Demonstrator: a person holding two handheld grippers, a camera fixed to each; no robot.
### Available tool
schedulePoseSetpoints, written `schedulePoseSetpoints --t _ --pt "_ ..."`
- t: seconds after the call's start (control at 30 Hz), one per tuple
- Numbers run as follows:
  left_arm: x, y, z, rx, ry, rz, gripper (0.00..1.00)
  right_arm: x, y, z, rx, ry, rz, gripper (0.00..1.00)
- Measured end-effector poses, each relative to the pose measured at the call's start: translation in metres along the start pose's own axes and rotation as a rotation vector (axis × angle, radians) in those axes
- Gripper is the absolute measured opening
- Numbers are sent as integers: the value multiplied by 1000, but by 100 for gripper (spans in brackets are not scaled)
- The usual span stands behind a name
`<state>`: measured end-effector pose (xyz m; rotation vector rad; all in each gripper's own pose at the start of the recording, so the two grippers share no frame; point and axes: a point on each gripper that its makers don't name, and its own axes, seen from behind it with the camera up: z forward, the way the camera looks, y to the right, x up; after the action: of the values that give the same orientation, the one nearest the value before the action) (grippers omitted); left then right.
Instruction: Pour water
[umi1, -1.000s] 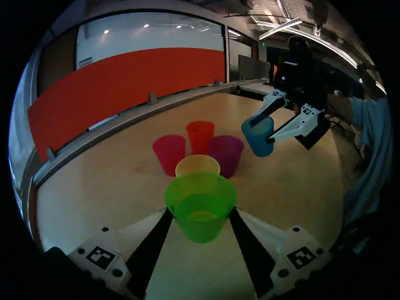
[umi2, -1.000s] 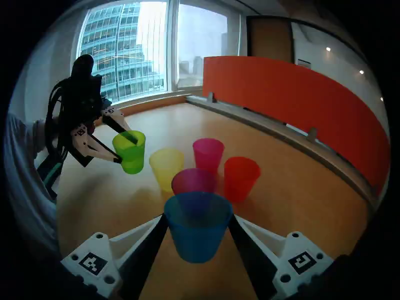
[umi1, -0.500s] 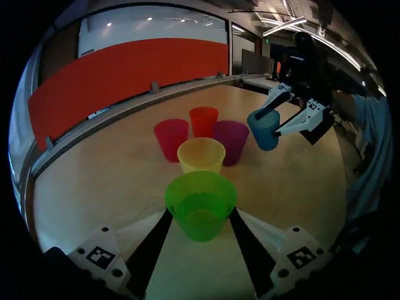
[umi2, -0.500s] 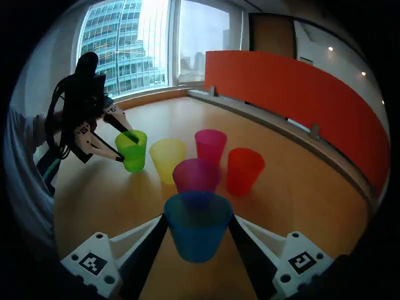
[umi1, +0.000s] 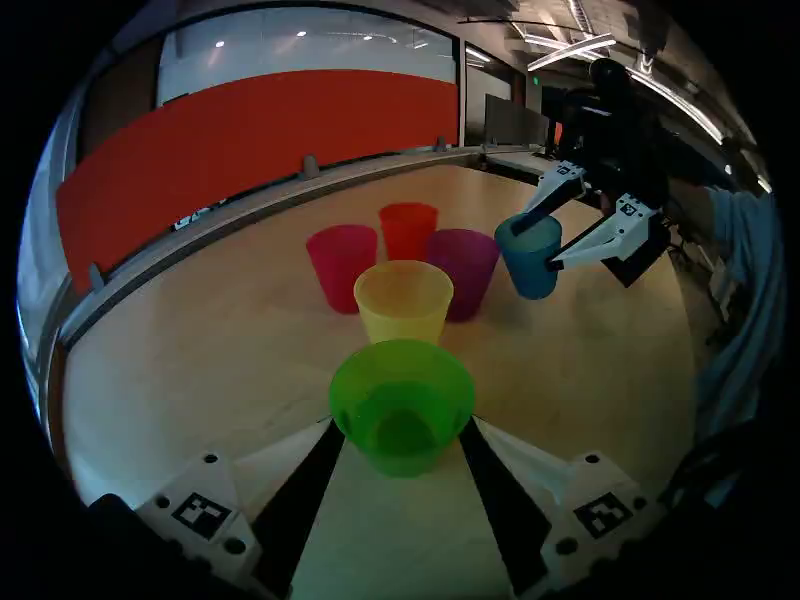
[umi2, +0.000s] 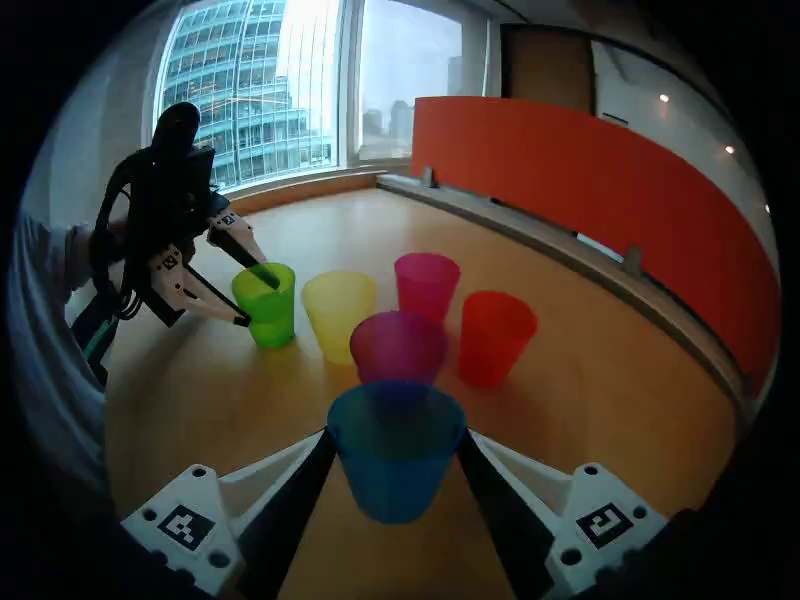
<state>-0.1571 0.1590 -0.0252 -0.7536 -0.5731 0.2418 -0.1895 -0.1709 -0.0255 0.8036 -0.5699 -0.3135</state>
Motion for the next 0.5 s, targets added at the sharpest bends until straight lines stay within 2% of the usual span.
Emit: schedulePoseSetpoints --t 0.5 --pt "-2 1 1 0 -8 8 82 -14 -5 2 -3 -7 22 89"
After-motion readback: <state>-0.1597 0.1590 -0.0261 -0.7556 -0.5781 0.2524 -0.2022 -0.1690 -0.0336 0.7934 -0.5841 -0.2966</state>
